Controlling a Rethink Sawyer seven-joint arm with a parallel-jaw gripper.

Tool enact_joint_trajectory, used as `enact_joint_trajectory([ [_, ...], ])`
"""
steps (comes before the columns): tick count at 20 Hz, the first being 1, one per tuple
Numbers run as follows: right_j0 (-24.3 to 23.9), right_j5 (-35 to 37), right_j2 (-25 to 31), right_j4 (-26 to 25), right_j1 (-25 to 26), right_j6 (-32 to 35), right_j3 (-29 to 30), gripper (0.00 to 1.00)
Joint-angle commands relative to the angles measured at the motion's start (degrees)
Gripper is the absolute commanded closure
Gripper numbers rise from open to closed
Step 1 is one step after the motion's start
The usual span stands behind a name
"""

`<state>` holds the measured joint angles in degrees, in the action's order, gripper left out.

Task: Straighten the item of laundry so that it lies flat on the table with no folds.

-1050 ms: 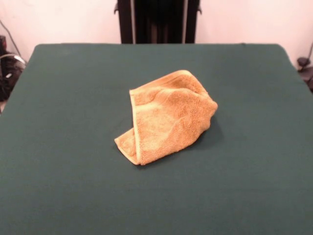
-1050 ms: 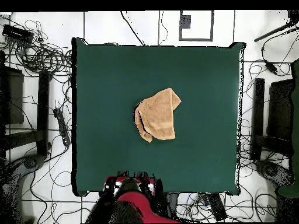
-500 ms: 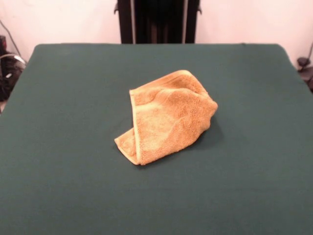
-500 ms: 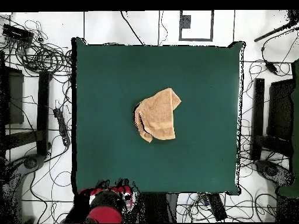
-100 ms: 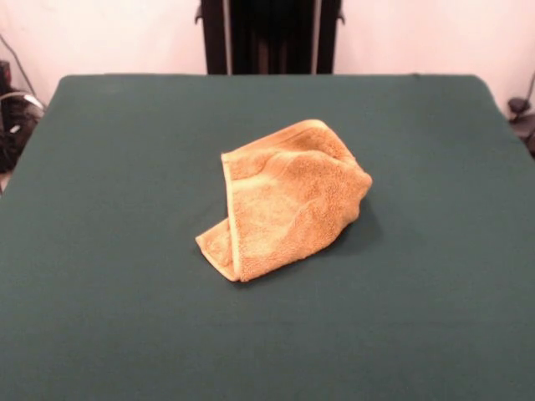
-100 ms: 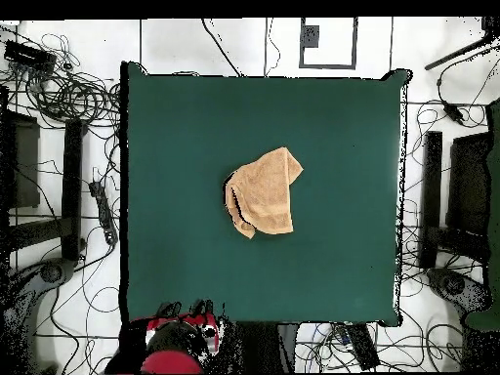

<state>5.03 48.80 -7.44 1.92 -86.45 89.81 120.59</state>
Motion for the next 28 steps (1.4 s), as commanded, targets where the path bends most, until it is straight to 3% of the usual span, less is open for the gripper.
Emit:
enact_joint_trajectory([
  [1, 1.77, 10.08, -2.13, -2.48, -0.18, 16.35, 2.03, 0.00],
  [15, 2.14, 17.62, -4.54, -4.33, -4.71, 20.26, 0.00, 0.00],
  [28, 1.27, 18.02, -4.16, -6.20, -4.65, 14.06, 1.10, 0.00],
])
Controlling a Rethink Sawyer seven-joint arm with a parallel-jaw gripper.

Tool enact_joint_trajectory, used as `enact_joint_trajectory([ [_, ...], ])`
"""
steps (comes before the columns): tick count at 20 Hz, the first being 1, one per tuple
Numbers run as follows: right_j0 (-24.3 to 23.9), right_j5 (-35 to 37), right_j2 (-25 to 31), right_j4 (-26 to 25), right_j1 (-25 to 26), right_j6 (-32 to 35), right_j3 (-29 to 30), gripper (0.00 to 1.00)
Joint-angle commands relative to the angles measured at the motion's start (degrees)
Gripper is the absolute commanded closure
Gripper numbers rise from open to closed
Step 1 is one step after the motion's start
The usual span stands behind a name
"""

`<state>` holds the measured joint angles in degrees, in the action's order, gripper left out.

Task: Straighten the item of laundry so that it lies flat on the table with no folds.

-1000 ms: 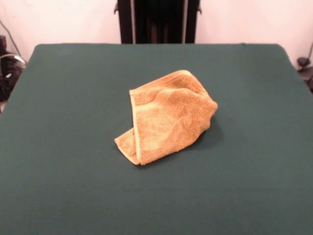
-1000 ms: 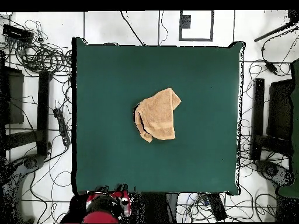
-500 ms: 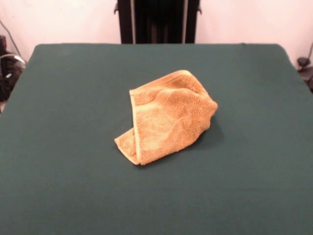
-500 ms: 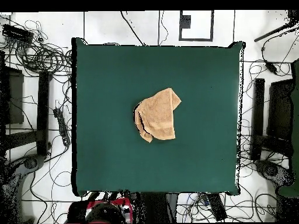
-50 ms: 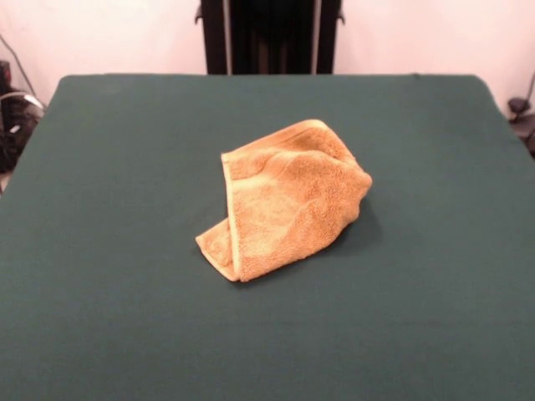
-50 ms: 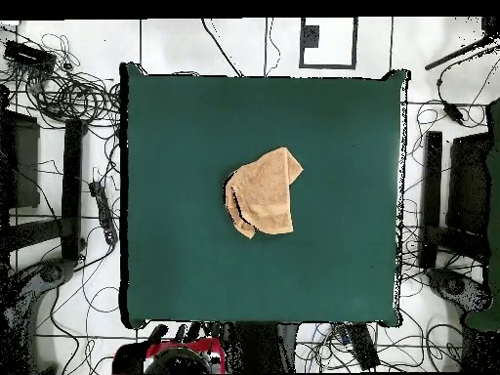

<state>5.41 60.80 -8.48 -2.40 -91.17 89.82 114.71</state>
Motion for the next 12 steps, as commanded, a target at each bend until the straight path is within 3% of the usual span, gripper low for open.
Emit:
enact_joint_trajectory([
  [1, 0.92, 6.12, -3.25, -1.66, 0.00, 14.27, 7.11, 0.00],
  [9, 0.62, 6.99, -3.53, -1.02, -0.04, 13.93, 7.04, 0.00],
  [10, -0.02, 7.82, -2.67, -0.86, 0.34, 9.02, 6.51, 0.00],
  [12, -2.36, 15.55, 2.01, -1.90, 2.67, -8.19, 2.33, 0.00],
])
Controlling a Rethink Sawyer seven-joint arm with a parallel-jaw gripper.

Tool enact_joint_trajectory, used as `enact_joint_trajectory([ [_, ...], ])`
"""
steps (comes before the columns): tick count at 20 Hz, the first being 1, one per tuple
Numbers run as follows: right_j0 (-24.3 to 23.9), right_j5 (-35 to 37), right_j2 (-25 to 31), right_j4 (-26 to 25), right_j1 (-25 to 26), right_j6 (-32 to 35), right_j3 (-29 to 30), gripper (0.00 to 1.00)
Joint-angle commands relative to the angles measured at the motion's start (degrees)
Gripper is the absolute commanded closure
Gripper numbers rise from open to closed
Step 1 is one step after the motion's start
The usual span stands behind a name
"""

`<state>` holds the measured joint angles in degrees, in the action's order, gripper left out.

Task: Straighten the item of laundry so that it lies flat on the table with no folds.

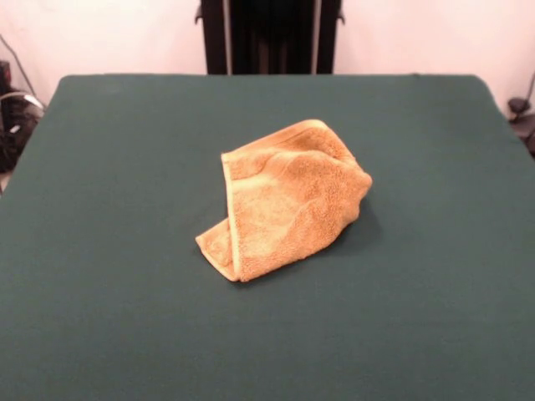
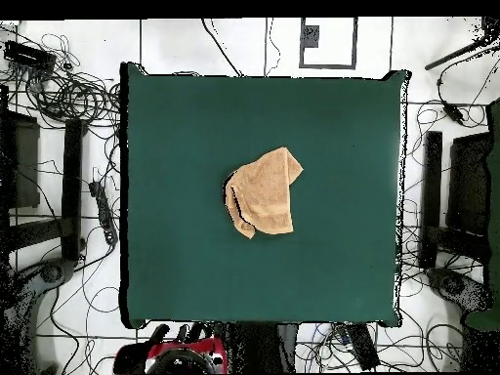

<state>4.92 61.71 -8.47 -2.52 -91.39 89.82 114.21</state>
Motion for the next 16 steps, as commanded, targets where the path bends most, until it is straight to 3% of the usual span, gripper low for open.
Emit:
enact_joint_trajectory([
  [1, -2.88, 19.93, 5.27, -2.88, 4.00, -17.01, 0.12, 0.00],
  [3, -4.02, 21.53, 10.67, -2.72, 5.73, -28.44, -2.90, 0.00],
  [4, -4.38, 23.31, 12.50, -2.26, 6.63, -30.17, -3.85, 0.00],
  [9, -5.47, 34.67, 18.07, -7.79, 7.78, -32.08, -8.76, 0.00],
  [11, -5.92, 36.76, 18.41, -7.84, 7.50, -30.96, -9.46, 0.00],
  [13, -4.67, 39.23, 14.87, -4.93, 5.87, -14.33, -9.17, 0.00],
  [15, -1.85, 34.32, 7.77, 1.58, 1.99, 14.42, -5.83, 0.00],
  [16, -1.57, 36.23, 4.63, 4.24, -0.52, 19.10, -3.89, 0.00],
])
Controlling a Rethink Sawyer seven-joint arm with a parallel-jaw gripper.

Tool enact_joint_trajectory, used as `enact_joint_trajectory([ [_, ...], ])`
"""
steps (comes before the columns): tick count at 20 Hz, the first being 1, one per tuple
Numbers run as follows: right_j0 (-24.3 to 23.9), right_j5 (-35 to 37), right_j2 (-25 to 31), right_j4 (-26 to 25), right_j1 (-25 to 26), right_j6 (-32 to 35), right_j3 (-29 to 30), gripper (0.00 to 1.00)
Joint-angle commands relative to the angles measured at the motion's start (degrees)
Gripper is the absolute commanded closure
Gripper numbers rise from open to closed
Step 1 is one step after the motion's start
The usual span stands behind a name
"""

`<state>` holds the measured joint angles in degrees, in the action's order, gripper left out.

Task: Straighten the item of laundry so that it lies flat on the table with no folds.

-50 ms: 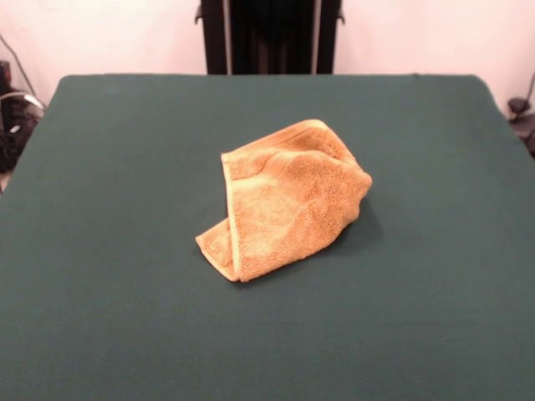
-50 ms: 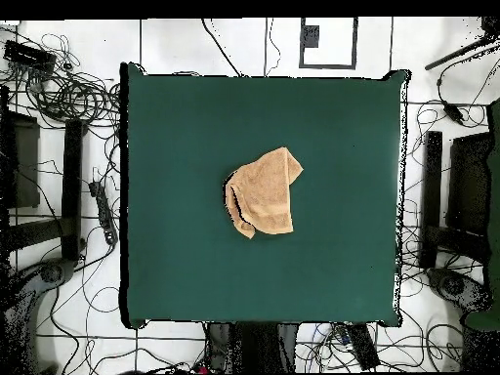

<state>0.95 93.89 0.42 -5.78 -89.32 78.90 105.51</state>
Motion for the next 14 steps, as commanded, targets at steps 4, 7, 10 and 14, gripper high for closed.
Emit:
enact_joint_trajectory([
  [4, 1.32, 9.04, -12.29, 6.90, -11.37, 31.10, 7.14, 0.00],
  [7, 0.14, 12.05, -12.21, 2.39, -12.17, 26.40, 4.49, 0.00],
  [10, -0.03, 11.00, -10.63, 0.18, -11.23, 26.20, 3.96, 0.00],
  [14, 1.98, 3.60, -8.74, -0.47, -10.37, 33.94, 6.25, 0.00],
])
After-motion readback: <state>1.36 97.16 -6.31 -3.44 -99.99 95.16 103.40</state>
